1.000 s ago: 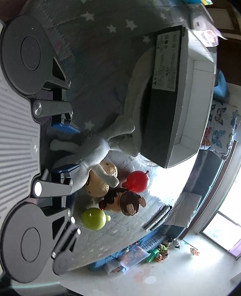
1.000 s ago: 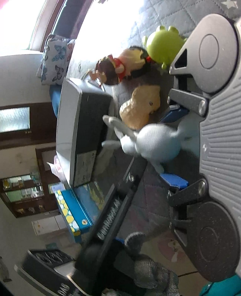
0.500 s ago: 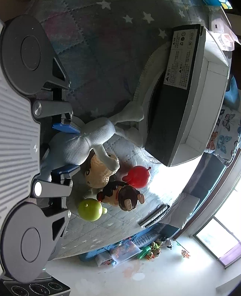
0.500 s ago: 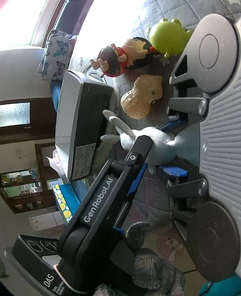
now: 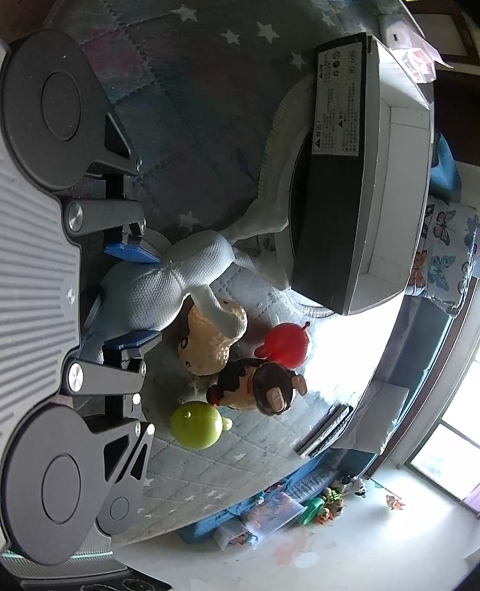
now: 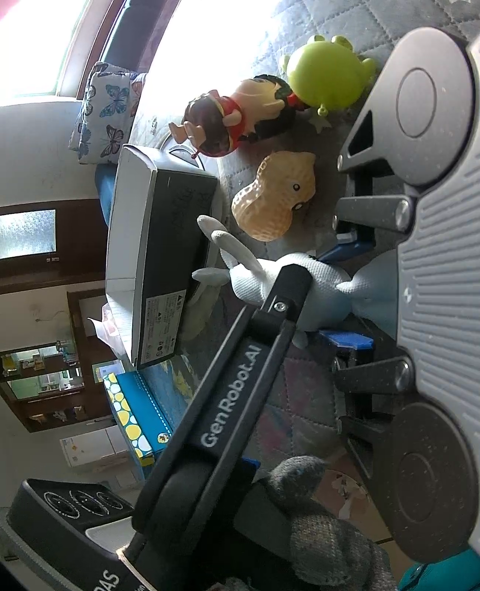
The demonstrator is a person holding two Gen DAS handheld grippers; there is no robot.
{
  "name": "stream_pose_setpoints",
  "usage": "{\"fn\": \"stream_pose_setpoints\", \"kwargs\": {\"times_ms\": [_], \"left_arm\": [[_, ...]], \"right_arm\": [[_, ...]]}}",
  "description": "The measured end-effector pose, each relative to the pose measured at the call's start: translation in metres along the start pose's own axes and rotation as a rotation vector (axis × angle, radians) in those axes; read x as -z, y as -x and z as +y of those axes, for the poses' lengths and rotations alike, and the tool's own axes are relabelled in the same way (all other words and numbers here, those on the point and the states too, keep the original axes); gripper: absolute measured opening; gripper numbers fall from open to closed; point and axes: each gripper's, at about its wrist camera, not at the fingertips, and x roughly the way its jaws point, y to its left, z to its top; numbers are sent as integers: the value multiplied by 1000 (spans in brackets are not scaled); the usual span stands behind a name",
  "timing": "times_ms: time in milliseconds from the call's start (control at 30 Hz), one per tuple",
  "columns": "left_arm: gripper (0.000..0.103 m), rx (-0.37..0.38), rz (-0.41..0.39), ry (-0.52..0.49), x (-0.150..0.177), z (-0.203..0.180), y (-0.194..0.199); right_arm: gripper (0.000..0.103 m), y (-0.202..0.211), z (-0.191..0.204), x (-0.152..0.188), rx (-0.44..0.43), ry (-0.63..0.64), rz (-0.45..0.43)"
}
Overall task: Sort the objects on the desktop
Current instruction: 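Lift the rabbit plush with both grippers and carry it over the shoebox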
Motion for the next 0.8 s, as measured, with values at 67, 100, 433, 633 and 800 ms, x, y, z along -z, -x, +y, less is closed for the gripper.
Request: {"fn": "stream_pose_setpoints", "kwargs": {"times_ms": [67, 100, 433, 633, 800], "left_arm": [[45, -12, 7, -14, 1, -3, -2], [45, -19, 8, -23, 1, -4, -3], [39, -21, -5, -32, 0, -3, 1], [38, -11, -37, -25, -11, 1, 15], [38, -2, -108, -40, -34, 2, 33]], "right_arm": [[39, 0, 1, 0, -1, 4, -1], [39, 1, 1, 0, -1, 7, -1], [35, 4, 0, -3, -16, 6, -9], [34, 9, 1, -16, -30, 20, -28], [34, 15, 3, -42, -12, 56, -80]]}}
